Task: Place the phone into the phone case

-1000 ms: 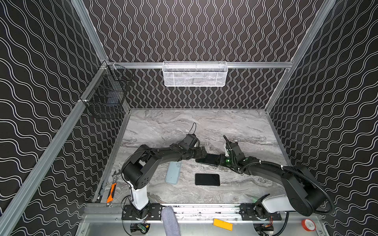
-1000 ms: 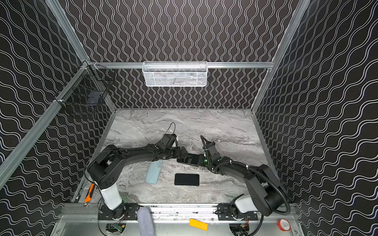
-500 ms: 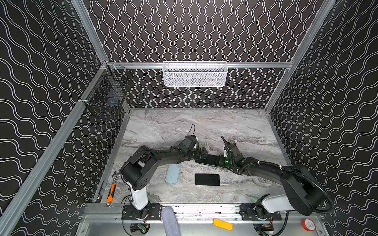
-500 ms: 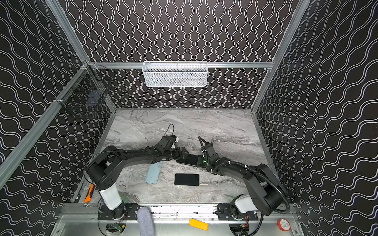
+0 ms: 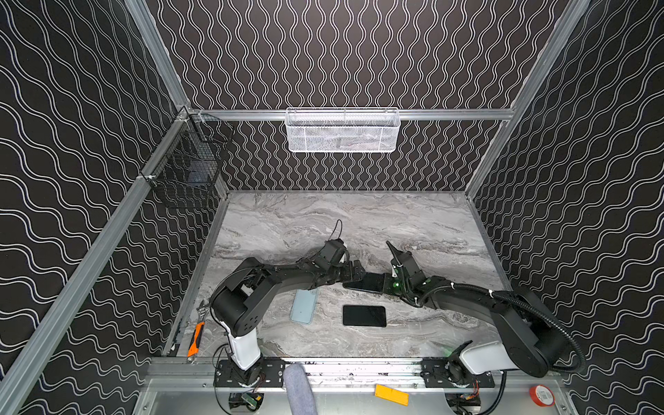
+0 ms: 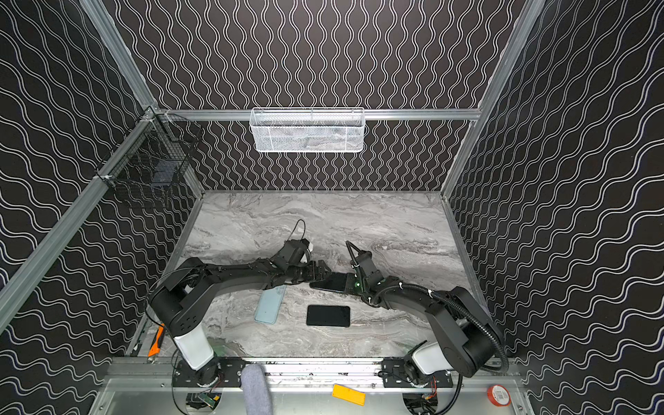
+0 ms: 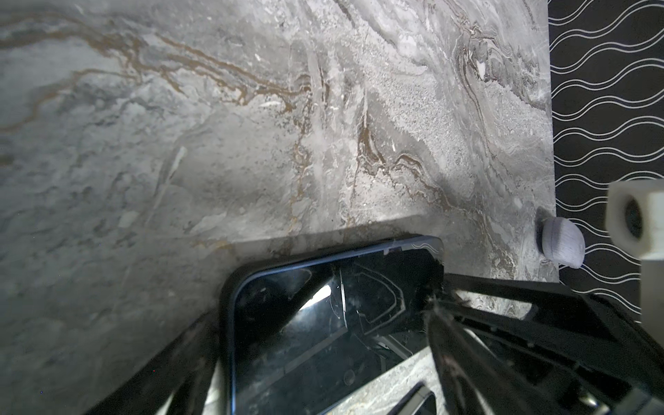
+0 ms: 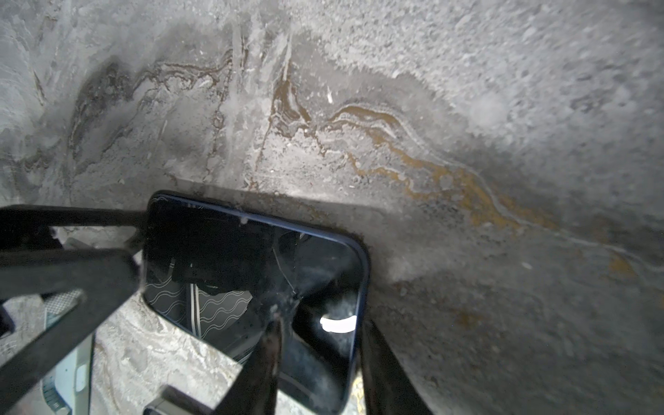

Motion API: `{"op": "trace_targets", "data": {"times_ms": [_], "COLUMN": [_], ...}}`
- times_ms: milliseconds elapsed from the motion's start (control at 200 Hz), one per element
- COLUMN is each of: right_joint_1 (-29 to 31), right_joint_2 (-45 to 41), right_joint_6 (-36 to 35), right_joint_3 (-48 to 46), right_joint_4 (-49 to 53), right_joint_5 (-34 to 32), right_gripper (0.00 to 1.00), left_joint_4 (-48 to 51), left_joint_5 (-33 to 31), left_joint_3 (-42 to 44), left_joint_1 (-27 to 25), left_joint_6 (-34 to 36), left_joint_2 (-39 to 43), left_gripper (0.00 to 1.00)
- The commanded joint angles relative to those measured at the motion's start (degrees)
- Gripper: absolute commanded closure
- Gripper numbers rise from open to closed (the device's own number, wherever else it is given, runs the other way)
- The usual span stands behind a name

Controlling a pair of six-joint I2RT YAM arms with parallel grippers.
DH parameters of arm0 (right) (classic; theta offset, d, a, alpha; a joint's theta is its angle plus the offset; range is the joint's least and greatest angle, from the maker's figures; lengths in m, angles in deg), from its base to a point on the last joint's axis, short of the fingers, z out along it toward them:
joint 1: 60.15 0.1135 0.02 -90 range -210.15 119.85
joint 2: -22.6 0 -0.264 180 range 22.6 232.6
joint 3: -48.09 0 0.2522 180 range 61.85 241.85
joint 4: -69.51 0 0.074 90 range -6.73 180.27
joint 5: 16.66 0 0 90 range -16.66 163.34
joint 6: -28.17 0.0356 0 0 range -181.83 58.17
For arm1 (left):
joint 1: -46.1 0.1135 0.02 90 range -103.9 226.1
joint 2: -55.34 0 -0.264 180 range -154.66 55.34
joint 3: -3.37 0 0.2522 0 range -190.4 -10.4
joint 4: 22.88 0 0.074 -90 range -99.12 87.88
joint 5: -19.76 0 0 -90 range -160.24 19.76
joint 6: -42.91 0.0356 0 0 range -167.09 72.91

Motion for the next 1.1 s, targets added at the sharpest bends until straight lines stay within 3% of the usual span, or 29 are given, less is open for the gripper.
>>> {"op": "trace_targets", "data": {"times_ms": [0, 165, 420, 771, 1096], "right_joint_1": [0.19, 0.19, 0.65, 0.84, 0.95], "right_joint_2": [-0.46, 1.0, 1.79, 2.75, 3.64], "right_joint_6": [0.48, 0.59, 0.53, 1.82, 2.65], "right_joint_3": [0.2, -0.16, -0.54, -1.7, -2.05], "right_joint_4": [-0.08, -1.2, -1.99, -3.35, -4.42], "right_joint_5": [0.26, 1.23, 1.58, 2.18, 2.11], "right_gripper": [0.57, 0.58, 0.66, 0.67, 0.66], "left_joint_4": [2.8, 2.65, -1.27, -10.33, -16.94], "left_joint_5": [1.04, 1.15, 1.66, 1.88, 5.77], "left_joint_3": [0.63, 0.68, 2.62, 6.71, 9.2], "left_joint_1": [-0.25, -0.23, -0.23, -0.27, -0.27], "left_joint_6": [-0.7, -1.01, -3.78, -7.88, -8.5], "left_joint_2": [0.8, 1.4, 1.37, 3.86, 3.72], "left_gripper": [0.13, 0.23, 0.28, 0.44, 0.52]}}
